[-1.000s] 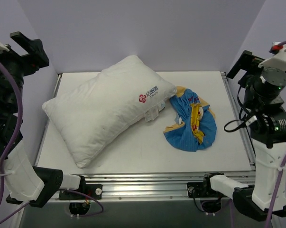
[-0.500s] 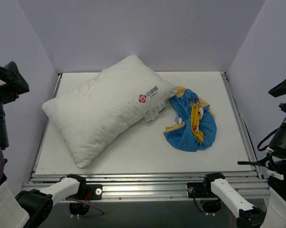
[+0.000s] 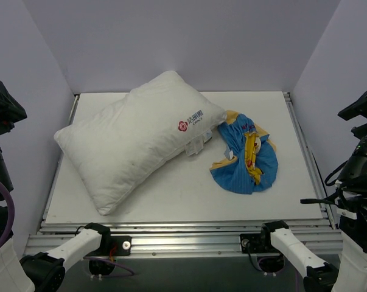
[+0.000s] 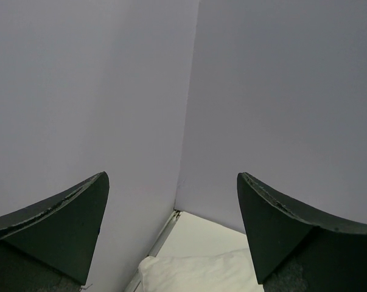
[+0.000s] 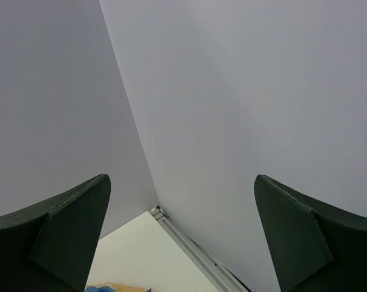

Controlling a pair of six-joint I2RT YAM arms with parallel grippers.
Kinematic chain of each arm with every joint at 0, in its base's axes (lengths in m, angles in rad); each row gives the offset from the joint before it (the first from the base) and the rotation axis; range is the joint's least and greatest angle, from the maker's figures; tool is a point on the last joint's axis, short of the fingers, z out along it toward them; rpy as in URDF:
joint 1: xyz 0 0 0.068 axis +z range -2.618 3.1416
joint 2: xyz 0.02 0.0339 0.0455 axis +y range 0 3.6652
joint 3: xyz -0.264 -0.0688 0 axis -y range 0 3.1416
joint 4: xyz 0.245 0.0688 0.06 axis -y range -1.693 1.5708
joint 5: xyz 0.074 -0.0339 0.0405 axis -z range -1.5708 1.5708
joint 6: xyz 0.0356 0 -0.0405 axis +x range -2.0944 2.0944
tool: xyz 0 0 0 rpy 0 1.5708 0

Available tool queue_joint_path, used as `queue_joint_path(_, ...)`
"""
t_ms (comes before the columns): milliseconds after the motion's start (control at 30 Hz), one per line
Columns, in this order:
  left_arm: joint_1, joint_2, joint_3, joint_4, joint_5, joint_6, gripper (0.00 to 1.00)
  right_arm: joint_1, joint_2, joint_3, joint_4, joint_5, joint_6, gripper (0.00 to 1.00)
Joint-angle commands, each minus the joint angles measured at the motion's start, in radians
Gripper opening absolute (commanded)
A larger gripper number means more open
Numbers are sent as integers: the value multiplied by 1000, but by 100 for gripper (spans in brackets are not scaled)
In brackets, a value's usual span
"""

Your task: Remove the pillowcase from the pillow

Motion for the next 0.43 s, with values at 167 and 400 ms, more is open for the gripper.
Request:
queue_joint_path(167, -7, 5, -40, 95, -21, 38, 94, 8, 3, -11, 70, 15, -7, 100)
queue_joint_path(400, -7, 8, -64, 116, -9, 29, 94, 8, 7, -14, 69, 1, -5, 100)
